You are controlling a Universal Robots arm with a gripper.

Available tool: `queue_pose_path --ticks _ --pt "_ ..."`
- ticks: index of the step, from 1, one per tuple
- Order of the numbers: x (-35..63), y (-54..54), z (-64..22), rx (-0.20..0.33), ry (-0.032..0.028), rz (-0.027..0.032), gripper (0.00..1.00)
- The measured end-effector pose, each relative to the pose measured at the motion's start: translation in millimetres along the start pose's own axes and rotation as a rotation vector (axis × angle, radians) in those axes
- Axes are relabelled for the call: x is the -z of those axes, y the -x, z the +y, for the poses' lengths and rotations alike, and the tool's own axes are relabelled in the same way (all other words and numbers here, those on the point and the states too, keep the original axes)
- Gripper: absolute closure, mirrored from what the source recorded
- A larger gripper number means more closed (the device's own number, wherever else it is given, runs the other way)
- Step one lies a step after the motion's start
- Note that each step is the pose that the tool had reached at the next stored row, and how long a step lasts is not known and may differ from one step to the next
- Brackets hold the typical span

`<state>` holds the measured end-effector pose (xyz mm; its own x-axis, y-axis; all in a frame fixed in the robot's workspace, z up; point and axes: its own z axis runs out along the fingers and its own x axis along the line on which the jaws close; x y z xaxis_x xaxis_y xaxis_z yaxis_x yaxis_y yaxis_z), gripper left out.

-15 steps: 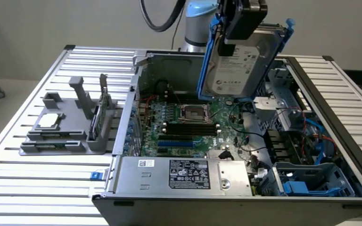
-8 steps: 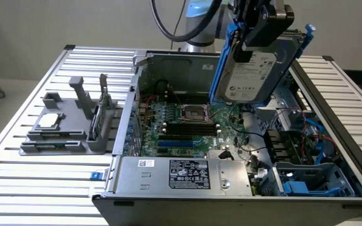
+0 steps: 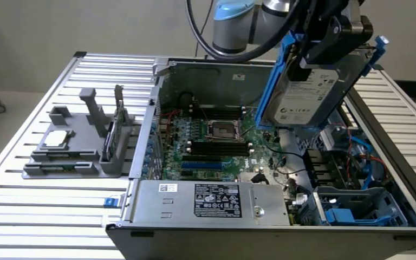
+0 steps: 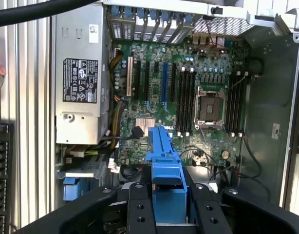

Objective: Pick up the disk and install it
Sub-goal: 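Pick up the disk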

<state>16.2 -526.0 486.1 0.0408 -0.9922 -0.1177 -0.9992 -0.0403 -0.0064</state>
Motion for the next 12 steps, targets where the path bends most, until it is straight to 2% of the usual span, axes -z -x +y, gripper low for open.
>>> queue_pose_path --ticks 3,4,12 --pt "0.9 -7.5 -6.7 0.0 -0.0001 -0.0007 0.67" --pt "1.9 -16.2 -13.2 0.0 -0.0002 -0.0012 0.67" --pt "4.3 -38.2 -21.9 0.0 -0.0003 -0.0017 0.67"
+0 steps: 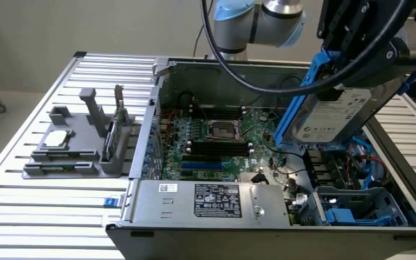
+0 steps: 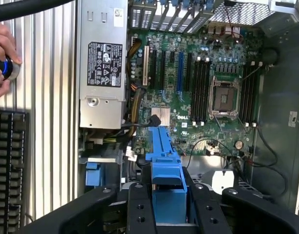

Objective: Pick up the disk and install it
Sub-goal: 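Pick up the disk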

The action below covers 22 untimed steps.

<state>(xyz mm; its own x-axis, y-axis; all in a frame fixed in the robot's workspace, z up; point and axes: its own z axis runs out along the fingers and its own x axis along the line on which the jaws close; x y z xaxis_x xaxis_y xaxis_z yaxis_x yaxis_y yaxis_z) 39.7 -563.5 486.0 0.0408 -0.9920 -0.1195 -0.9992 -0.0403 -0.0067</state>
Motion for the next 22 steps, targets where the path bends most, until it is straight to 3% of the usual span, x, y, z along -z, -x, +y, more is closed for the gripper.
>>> queue_pose_path --ticks 17,22 --pt "6.0 -49.3 -13.2 0.0 0.0 0.0002 0.67" --pt "7.5 -63.4 -21.3 0.0 0.0 -0.0001 0.67"
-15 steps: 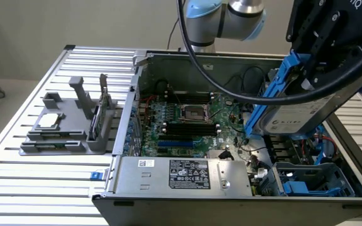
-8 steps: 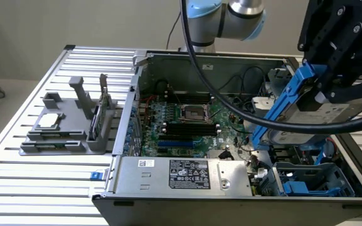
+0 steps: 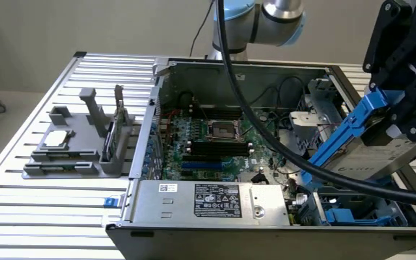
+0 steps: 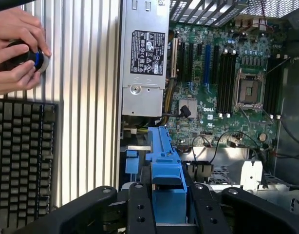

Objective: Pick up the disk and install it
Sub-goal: 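Pick up the disk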

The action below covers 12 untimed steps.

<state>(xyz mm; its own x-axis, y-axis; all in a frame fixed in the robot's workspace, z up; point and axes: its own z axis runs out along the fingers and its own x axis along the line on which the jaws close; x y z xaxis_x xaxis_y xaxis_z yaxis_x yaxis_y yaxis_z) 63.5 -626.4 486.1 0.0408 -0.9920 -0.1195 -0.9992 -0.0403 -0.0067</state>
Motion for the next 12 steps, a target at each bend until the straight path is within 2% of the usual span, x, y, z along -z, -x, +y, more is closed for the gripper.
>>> queue_pose_path --ticks 7,12 --pt "1.6 -15.7 -20.5 0.0 0.0 -0.0005 0.67" --pt "-4.3 -20.0 -24.2 0.0 -0.0004 -0.0006 0.67"
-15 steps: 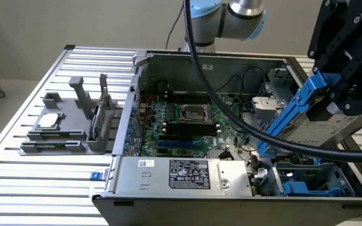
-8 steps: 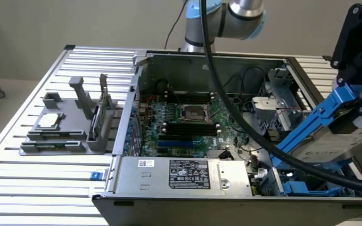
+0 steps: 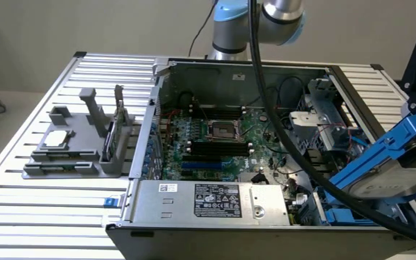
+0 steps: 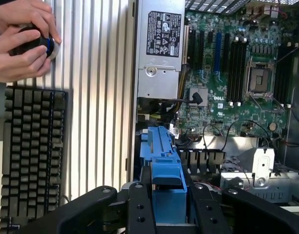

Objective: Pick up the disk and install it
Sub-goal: 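Pick up the disk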

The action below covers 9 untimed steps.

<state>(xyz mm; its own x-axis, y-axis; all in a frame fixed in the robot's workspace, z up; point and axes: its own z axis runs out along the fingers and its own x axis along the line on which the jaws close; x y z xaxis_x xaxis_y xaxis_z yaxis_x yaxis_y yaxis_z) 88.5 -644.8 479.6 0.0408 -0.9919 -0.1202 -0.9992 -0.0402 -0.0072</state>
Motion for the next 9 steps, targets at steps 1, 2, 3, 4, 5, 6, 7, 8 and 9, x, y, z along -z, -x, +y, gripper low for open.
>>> queue_pose_path --ticks 1,2,3,4,5,6,7,8,9 --pt "-1.7 -0.2 -0.5 0.0 -0.0001 0.0 0.67" --pt "-3.5 -0.4 -1.0 0.0 -0.0001 -0.0001 0.67" --pt "-5.1 -0.7 -2.0 0.0 -0.0001 0.0001 0.67" --pt "-6.8 -0.9 -3.7 0.0 -0.0001 0.0 0.67" --pt "-8.1 -1.2 -6.4 0.0 -0.0001 0.0001 0.67" --pt "-9.6 -1.5 -9.3 0.0 -0.0001 0.0 0.67" --pt "-11.1 -1.8 -12.4 0.0 0.0 0.0001 0.67" --pt "-12.7 -2.0 -14.5 0.0 -0.0001 0.0002 0.67" --pt "-14.4 -2.1 -15.4 0.0 0.0 0.0001 0.67"
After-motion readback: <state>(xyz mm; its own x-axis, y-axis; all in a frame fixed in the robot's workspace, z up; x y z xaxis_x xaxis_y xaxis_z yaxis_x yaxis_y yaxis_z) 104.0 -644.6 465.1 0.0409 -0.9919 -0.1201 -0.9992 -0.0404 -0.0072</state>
